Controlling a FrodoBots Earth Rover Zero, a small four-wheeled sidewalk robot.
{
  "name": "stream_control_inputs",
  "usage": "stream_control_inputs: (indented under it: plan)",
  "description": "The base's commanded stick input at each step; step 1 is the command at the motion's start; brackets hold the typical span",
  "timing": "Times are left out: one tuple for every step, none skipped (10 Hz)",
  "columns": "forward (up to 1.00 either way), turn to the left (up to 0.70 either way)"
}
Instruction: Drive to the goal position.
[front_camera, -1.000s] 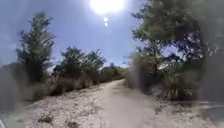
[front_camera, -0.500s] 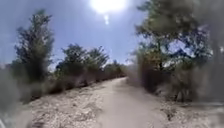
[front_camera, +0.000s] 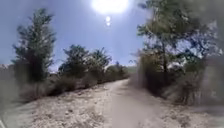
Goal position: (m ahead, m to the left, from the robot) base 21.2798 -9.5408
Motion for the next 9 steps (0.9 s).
stream_control_inputs:
  plan:
    - [0.44, 0.05]
    - [0.44, 0.14]
    - [0.44, 0.26]
    - [0.44, 0.21]
    - [0.44, 0.02]
    - [0.44, 0.02]
    - [0.44, 0.02]
    - [0.44, 0.02]
    - [0.44, 0.02]
